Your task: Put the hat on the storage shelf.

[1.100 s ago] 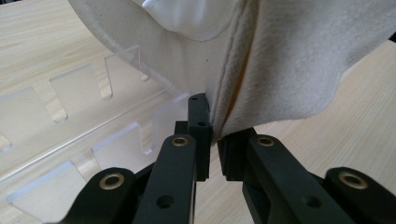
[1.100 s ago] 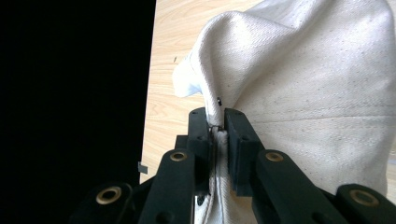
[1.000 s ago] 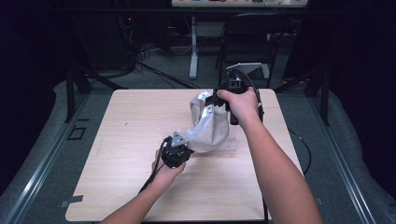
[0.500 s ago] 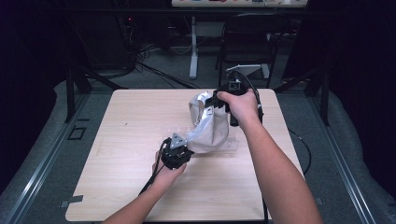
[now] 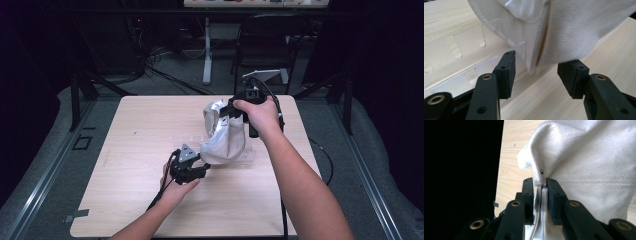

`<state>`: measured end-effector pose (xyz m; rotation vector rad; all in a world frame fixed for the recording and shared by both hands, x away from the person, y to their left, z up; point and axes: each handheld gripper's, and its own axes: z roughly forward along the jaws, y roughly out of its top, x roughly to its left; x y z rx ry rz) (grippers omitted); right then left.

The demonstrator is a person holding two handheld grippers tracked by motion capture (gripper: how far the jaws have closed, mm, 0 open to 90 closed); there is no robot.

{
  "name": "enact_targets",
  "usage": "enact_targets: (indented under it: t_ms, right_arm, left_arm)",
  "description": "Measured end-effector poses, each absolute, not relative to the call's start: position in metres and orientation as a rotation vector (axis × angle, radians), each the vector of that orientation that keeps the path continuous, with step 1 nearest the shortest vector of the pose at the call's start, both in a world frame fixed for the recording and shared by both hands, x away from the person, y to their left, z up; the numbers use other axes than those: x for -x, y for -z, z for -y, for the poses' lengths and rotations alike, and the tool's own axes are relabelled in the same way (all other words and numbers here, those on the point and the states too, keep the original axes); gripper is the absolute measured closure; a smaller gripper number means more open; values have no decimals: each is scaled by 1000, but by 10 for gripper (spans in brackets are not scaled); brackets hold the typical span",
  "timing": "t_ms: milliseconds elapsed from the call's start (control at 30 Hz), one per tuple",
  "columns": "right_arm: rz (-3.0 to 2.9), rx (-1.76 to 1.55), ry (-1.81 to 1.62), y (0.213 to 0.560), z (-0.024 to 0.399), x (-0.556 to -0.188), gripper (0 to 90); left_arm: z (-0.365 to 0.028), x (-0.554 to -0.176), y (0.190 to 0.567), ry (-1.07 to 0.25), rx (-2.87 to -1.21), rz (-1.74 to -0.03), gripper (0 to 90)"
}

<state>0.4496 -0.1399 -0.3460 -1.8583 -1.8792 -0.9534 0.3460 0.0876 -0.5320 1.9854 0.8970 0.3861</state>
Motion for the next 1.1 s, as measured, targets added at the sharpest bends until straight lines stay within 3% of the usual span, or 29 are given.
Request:
enact_targets:
  t_ms: [467, 533, 967, 1100]
  right_arm:
    - [1927, 1804, 1020, 332, 154, -430, 623]
    - [1962, 1807, 1034, 332, 159, -426, 571]
    - [1962, 1843, 1054, 337, 188, -405, 530]
    - [1954, 1879, 1018, 352, 201, -400, 526]
  left_arm:
    - [-116, -330, 524, -391, -1960, -896, 441]
    - [-126, -329, 526, -388, -1960, -919, 441]
    - [-166, -322, 534, -421, -1966, -992, 439]
    - [-177, -323, 538, -431, -1954, -1026, 439]
